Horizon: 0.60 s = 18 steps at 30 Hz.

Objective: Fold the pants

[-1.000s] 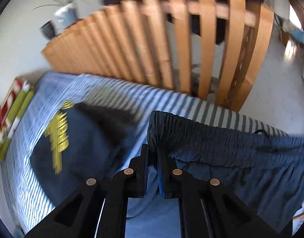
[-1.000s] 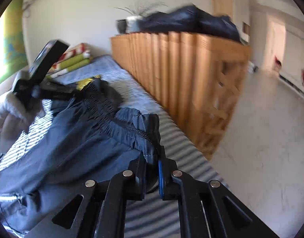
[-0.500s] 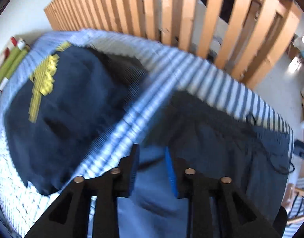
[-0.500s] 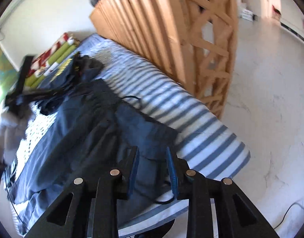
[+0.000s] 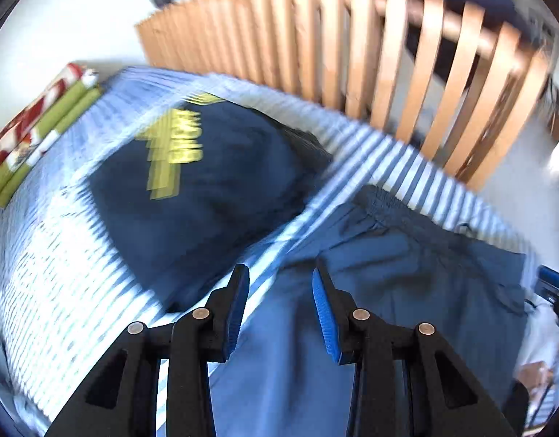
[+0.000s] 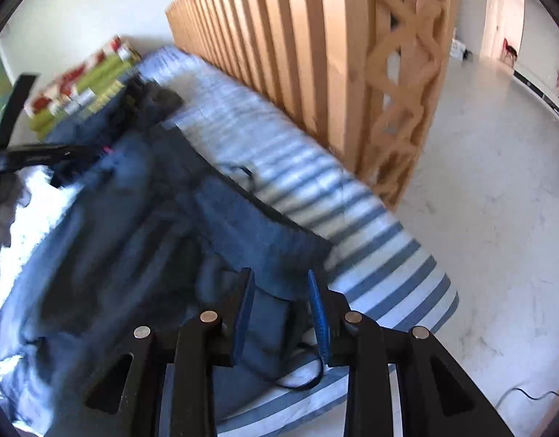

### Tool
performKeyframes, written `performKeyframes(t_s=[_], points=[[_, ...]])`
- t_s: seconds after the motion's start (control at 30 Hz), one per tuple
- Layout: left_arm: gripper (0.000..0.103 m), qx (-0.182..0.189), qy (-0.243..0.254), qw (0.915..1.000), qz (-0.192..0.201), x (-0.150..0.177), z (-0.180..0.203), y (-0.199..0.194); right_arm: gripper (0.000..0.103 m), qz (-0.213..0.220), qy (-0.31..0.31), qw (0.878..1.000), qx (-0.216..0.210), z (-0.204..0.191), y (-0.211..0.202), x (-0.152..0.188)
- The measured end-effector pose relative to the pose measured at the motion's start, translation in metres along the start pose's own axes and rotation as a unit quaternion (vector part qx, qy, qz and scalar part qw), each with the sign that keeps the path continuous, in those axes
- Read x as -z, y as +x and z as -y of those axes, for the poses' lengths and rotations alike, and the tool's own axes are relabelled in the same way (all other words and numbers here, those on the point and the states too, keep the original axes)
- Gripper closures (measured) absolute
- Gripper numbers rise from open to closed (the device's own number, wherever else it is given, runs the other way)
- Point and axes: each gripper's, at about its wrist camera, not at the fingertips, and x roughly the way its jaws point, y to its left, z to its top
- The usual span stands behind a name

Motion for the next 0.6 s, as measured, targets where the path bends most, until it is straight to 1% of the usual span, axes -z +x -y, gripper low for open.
performKeyframes(t_s=[0.03,0.1,0.17,0.23,0.3,0.37,0.4,0.43,0.47,0.5,0.57,0.6], points=[[0.063,-0.007,-0.021,0.9997,0.01,0.014,-0.019,-0.029,0.076,0.015,-0.012,0.999,-0.026,-0.01,-0.013,0.0],[0.063,-0.018,-0.057,0.998,0.021,0.05,-0.057,-0.079,0.076,0.029,-0.04,0.997,-0.063,-0.032,-0.029,0.0],[0.063,-0.044,-0.093,0.9943,0.028,0.096,-0.091,-0.131,0.076,0.05,-0.081,0.99,-0.102,-0.063,-0.047,0.003],[0.063,-0.072,-0.135,0.9878,0.029,0.152,-0.13,-0.18,0.076,0.072,-0.115,0.982,-0.13,-0.093,-0.059,0.004],[0.063,-0.105,-0.179,0.9778,0.028,0.207,-0.164,-0.223,0.076,0.092,-0.146,0.973,-0.152,-0.122,-0.069,0.007],[0.063,-0.142,-0.224,0.9639,0.026,0.265,-0.197,-0.263,0.076,0.097,-0.169,0.967,-0.166,-0.151,-0.074,0.006],[0.063,-0.16,-0.255,0.9532,0.027,0.299,-0.214,-0.285,0.076,0.093,-0.18,0.964,-0.175,-0.167,-0.075,0.005],[0.063,-0.168,-0.282,0.9441,0.028,0.327,-0.229,-0.3,0.076,0.085,-0.186,0.961,-0.186,-0.181,-0.075,0.005],[0.063,-0.174,-0.311,0.9337,0.028,0.356,-0.243,-0.316,0.076,0.077,-0.192,0.958,-0.197,-0.192,-0.073,0.003],[0.063,-0.187,-0.344,0.9197,0.026,0.388,-0.259,-0.332,0.076,0.062,-0.202,0.955,-0.206,-0.208,-0.069,0.001],[0.063,-0.219,-0.384,0.8968,0.026,0.437,-0.282,-0.356,0.076,0.041,-0.224,0.95,-0.212,-0.235,-0.062,-0.003],[0.063,-0.235,-0.401,0.8851,0.023,0.459,-0.293,-0.364,0.076,0.034,-0.241,0.946,-0.216,-0.252,-0.058,-0.004]])
